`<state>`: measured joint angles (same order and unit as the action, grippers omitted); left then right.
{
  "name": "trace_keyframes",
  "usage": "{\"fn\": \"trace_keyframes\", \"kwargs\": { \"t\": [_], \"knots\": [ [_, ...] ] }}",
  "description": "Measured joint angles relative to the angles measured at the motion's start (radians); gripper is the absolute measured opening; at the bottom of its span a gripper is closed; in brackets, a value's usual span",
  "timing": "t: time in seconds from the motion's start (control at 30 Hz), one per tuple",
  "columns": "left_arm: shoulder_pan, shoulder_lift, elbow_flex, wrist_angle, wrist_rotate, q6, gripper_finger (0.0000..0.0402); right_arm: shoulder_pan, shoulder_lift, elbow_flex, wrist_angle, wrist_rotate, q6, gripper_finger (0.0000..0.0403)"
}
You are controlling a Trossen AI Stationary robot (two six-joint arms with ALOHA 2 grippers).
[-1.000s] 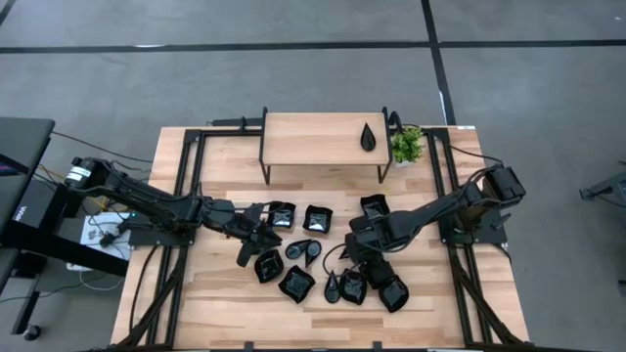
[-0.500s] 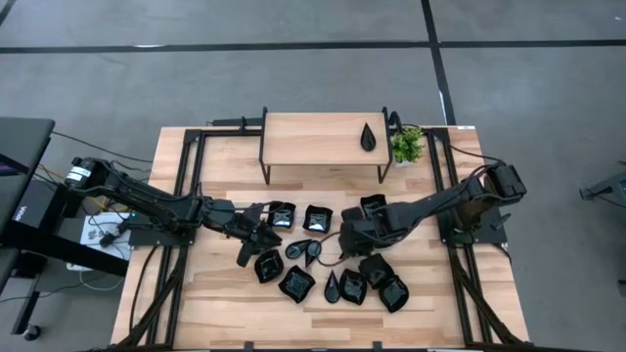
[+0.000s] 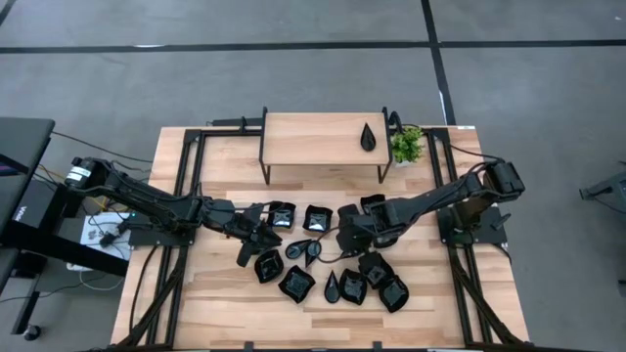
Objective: Pick & Place Mini shaped plates
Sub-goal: Stack the black drop shaped plate on top of the black drop shaped plate on the shelf
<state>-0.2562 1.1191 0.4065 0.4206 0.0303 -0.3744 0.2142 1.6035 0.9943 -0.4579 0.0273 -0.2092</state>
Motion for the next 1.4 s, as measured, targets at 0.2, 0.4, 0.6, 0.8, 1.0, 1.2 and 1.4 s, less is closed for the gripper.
{"fn": "trace_keyframes", "kwargs": {
  "t": [0.2, 0.4, 0.6, 0.8, 1.0, 1.2, 1.4],
  "knots": [
    [0.000, 0.000, 0.000, 0.000, 0.000, 0.000, 0.0056, -0.007, 0.000, 0.000, 0.000, -0.001, 0.024, 0.0065],
    [0.000, 0.000, 0.000, 0.000, 0.000, 0.000, 0.0056, -0.024, 0.007, -0.001, -0.002, -0.027, 0.024, 0.0065],
    [0.000, 0.000, 0.000, 0.000, 0.000, 0.000, 0.0056, -0.034, 0.025, -0.003, -0.015, -0.075, 0.027, 0.0065],
    [0.000, 0.000, 0.000, 0.000, 0.000, 0.000, 0.0056, -0.035, 0.041, 0.000, -0.003, -0.082, 0.027, 0.0065],
    [0.000, 0.000, 0.000, 0.000, 0.000, 0.000, 0.0056, -0.057, 0.055, -0.001, -0.043, -0.085, 0.035, 0.0065],
    [0.000, 0.000, 0.000, 0.000, 0.000, 0.000, 0.0056, -0.082, 0.055, -0.001, -0.062, -0.148, 0.021, 0.0065],
    [0.000, 0.000, 0.000, 0.001, 0.000, 0.000, 0.0056, -0.088, 0.078, -0.001, -0.064, -0.161, -0.007, 0.0065]
  ]
}}
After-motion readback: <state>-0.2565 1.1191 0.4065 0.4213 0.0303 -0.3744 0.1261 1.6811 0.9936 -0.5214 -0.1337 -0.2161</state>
